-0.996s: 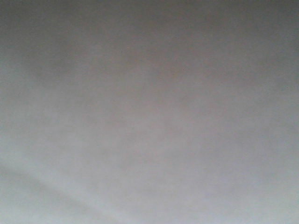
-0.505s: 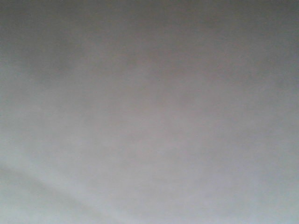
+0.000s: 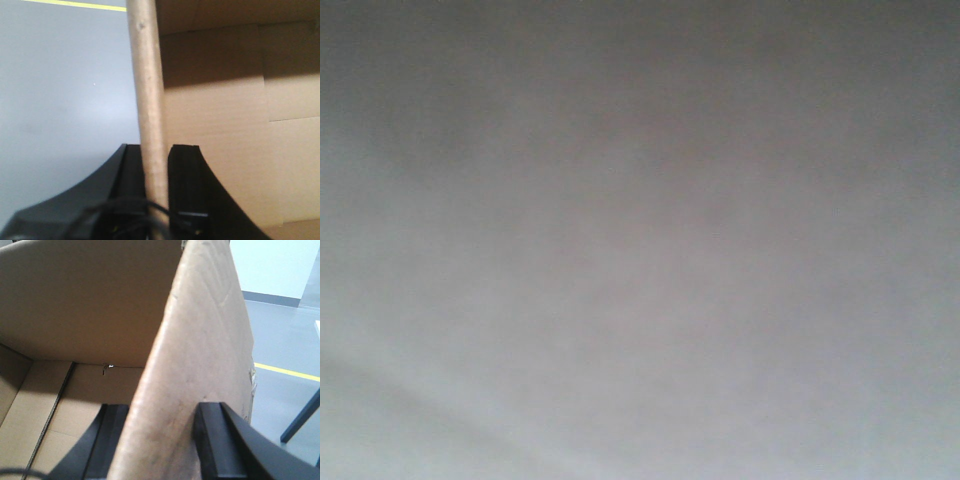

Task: Grab box from left shelf to table start
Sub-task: 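Hold the box raised in both grippers while the base drives to the table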

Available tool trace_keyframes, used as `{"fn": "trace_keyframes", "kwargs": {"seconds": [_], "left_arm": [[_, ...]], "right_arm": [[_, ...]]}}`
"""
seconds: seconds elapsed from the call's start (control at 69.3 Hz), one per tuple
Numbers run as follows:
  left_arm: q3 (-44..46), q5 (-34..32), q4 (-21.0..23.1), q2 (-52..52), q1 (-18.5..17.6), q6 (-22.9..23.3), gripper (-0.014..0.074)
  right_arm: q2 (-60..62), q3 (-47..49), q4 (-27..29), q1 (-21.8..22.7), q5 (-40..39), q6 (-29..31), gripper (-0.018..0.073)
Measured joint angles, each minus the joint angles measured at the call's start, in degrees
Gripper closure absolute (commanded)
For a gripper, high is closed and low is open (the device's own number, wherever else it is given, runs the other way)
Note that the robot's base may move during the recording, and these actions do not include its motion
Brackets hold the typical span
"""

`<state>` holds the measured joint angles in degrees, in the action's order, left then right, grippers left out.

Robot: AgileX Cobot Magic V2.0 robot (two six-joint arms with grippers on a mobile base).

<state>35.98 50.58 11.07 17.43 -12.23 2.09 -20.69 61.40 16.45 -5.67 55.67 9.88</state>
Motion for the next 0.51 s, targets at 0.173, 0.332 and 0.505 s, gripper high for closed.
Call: {"fn": "trace_keyframes", "kwargs": {"seconds": [0.173,0.332,0.505], "left_arm": [[0.0,0.0,0.0,0.0,0.0,0.0,0.0697],[0.0,0.0,0.0,0.0,0.0,0.0,0.0697],[0.0,0.0,0.11,0.0,0.0,0.0,0.0697]], "right_arm": [[0.0,0.0,0.0,0.0,0.0,0.0,0.0502],[0.0,0.0,0.0,0.0,0.0,0.0,0.0502],[0.0,0.0,0.0,0.0,0.0,0.0,0.0502]]}}
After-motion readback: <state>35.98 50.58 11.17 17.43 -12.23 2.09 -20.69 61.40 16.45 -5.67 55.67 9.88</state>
